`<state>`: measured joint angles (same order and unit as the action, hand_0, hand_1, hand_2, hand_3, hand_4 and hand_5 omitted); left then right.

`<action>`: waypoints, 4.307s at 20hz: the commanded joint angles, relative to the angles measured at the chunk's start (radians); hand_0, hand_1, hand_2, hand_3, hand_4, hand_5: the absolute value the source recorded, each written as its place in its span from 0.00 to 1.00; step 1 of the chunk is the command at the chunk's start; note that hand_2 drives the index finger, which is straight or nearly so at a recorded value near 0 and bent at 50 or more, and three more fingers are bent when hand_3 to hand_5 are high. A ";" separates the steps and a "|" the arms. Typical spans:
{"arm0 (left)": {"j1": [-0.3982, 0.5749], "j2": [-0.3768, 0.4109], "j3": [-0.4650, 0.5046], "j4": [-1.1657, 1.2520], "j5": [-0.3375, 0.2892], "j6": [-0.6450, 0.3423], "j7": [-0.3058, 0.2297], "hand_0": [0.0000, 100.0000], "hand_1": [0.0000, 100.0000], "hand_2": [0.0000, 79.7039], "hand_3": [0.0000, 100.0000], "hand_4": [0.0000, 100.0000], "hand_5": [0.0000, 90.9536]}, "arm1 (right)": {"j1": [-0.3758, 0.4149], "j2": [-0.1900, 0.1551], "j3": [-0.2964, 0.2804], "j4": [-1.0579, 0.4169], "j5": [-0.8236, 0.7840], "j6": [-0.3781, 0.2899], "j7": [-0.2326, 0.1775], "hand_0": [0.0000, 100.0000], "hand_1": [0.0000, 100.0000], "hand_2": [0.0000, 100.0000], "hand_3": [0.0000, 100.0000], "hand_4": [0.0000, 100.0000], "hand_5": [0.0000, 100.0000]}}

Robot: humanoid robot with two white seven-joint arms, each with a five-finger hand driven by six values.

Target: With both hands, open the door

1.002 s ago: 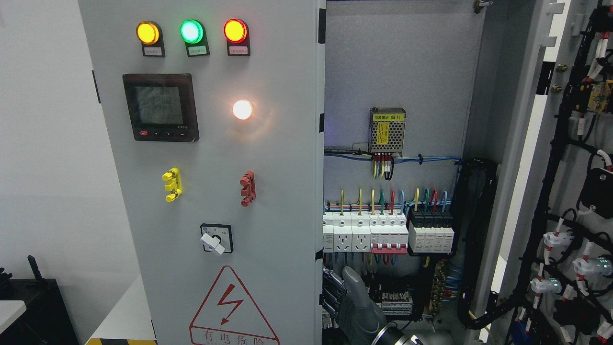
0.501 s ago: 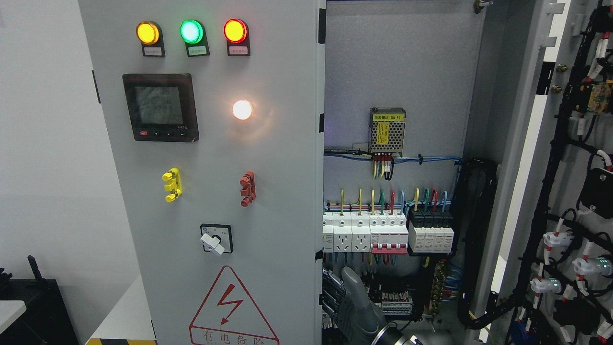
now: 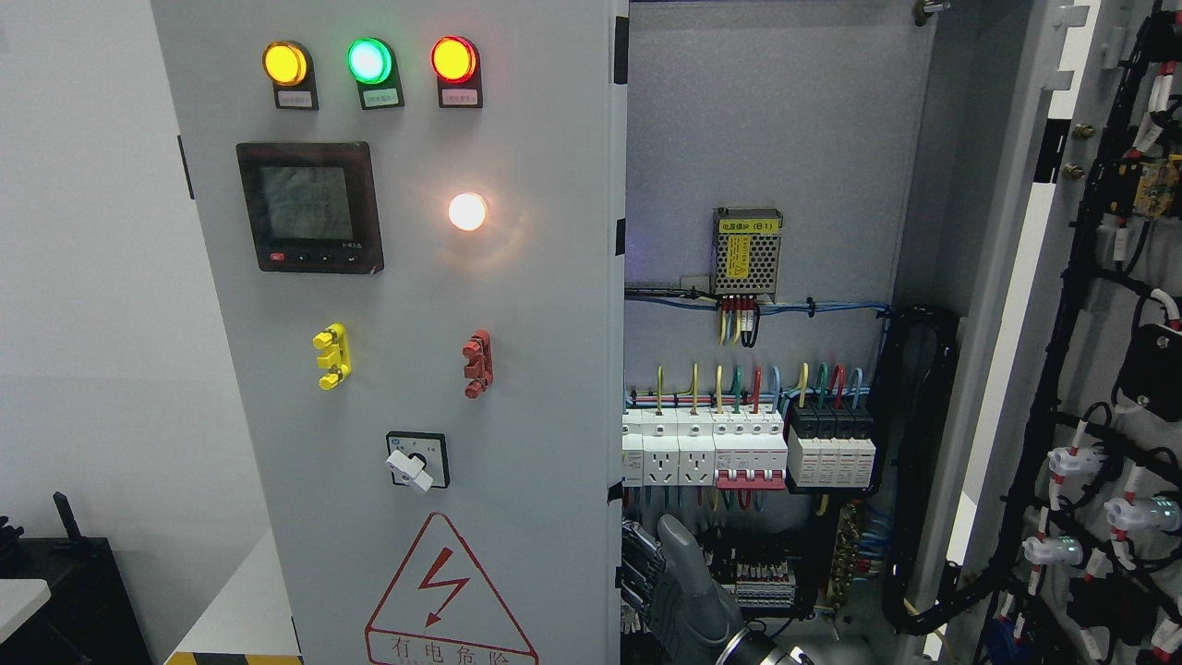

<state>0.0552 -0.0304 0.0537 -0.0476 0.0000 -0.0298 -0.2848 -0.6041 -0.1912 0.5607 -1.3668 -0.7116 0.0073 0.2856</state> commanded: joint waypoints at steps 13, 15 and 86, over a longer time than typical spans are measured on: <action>0.000 -0.005 0.000 0.000 -0.009 -0.001 -0.001 0.00 0.00 0.00 0.00 0.04 0.00 | 0.000 0.009 -0.001 -0.008 -0.003 0.000 0.037 0.00 0.00 0.00 0.00 0.00 0.00; 0.000 -0.005 0.000 0.000 -0.009 -0.001 -0.001 0.00 0.00 0.00 0.00 0.04 0.00 | 0.000 0.009 0.001 -0.009 -0.006 0.000 0.037 0.00 0.00 0.00 0.00 0.00 0.00; 0.000 -0.008 0.000 0.000 -0.009 -0.001 -0.002 0.00 0.00 0.00 0.00 0.04 0.00 | 0.066 -0.008 0.097 -0.149 -0.006 0.037 0.106 0.00 0.00 0.00 0.00 0.00 0.00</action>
<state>0.0552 -0.0333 0.0537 -0.0477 0.0000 -0.0302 -0.2860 -0.5414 -0.1993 0.6449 -1.5059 -0.7183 0.0419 0.3921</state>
